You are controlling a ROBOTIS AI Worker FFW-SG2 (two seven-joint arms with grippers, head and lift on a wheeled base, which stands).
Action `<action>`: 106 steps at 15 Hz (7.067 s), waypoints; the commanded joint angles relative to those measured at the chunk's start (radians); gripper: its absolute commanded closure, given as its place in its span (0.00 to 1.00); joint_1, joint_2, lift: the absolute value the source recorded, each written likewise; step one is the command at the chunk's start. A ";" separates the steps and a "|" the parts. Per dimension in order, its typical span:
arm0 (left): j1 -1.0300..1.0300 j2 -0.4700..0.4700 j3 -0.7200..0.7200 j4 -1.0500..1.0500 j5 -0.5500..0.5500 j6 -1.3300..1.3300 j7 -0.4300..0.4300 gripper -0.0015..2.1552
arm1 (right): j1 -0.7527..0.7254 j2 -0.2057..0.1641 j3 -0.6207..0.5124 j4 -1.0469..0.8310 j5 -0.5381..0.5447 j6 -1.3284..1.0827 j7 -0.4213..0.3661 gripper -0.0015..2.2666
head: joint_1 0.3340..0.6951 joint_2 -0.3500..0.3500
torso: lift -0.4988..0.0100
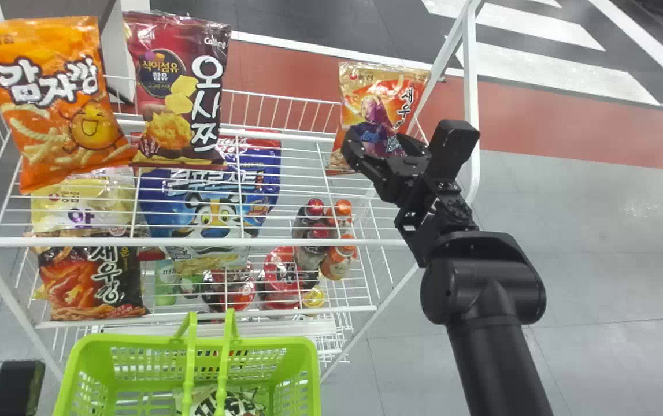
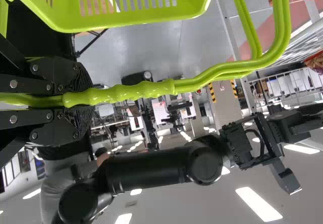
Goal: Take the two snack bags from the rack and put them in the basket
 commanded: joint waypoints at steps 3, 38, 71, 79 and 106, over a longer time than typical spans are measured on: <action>-0.011 0.000 -0.002 0.007 -0.002 0.005 0.003 0.92 | -0.110 0.000 0.007 0.150 0.043 -0.035 -0.015 0.03 | 1.00 0.00 | 0.96; -0.008 -0.005 -0.004 0.014 -0.005 0.002 0.006 0.92 | 0.529 -0.009 -0.075 -0.992 -0.282 1.094 -0.061 0.97 | 1.00 0.00 | 0.96; 0.006 -0.012 -0.027 -0.003 -0.004 -0.038 0.040 0.92 | 0.700 -0.012 0.090 -0.949 -0.080 0.631 0.052 0.02 | 1.00 0.02 | 0.96; 0.030 -0.012 -0.005 0.002 -0.004 -0.081 0.044 0.92 | 0.849 -0.003 0.159 -0.637 0.023 -0.324 -0.045 0.04 | 1.00 0.00 | 0.96; 0.059 -0.017 0.004 0.022 0.001 -0.120 0.026 0.92 | 0.946 -0.029 0.259 -0.647 0.126 -0.523 -0.189 0.07 | 1.00 0.00 | 0.96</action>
